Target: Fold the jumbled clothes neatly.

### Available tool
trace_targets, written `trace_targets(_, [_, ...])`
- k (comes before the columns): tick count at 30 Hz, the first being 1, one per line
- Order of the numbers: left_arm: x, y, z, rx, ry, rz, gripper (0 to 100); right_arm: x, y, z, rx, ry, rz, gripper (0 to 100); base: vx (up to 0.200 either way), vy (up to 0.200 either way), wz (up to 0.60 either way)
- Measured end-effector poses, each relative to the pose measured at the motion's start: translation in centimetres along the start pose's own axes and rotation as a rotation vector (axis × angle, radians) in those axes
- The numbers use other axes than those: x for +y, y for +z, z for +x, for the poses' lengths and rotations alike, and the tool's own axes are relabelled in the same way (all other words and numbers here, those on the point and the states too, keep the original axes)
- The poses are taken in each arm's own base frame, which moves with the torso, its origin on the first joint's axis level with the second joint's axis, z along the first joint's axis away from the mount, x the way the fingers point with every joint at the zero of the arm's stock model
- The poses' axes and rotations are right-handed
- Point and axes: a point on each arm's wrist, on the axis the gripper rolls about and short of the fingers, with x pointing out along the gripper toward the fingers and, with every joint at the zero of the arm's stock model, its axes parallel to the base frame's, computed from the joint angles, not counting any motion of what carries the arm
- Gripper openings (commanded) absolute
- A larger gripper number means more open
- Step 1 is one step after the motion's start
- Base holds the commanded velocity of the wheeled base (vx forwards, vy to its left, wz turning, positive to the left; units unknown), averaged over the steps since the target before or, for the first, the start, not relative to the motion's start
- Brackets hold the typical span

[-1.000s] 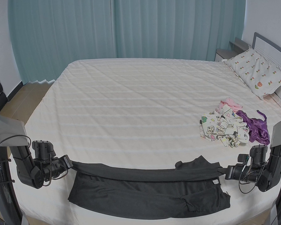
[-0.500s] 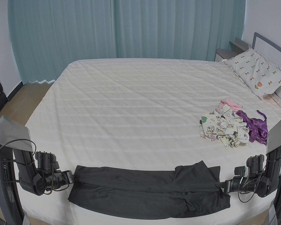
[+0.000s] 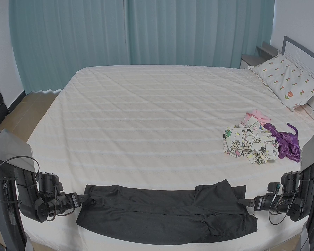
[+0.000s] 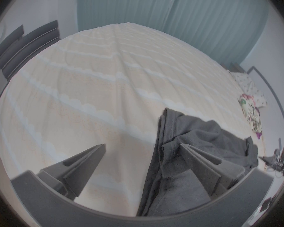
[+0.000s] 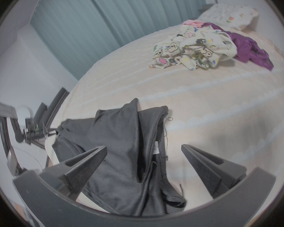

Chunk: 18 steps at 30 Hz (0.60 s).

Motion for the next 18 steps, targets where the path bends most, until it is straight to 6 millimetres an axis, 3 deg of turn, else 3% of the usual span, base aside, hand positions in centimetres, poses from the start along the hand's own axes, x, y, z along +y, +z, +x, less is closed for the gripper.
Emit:
trace_targets(4, [0.5, 0.6, -0.6, -0.028, -0.015, -0.137, 100, 0.8, 0.4, -0.1, -0.013, 0.036, 0.132, 100, 0.0, 0.0, 0.0])
trace_targets(10, [0.5, 2.2, -1.8, -0.07, -0.108, -0.365, 100, 2.9, 0.9, 0.6, -0.015, 0.119, 0.181, 100, 0.0, 0.0, 0.0])
trace_targets(14, [-0.2, 3.1, -2.3, -0.086, -0.165, -0.516, 100, 4.1, 1.1, 1.3, -0.01, 0.156, 0.189, 100, 0.0, 0.0, 0.0])
trace_targets(18, [-1.4, 3.6, -2.5, -0.104, -0.204, -0.556, 100, 4.9, 1.0, 2.5, -0.006, 0.162, 0.187, 100, 0.0, 0.0, 0.0])
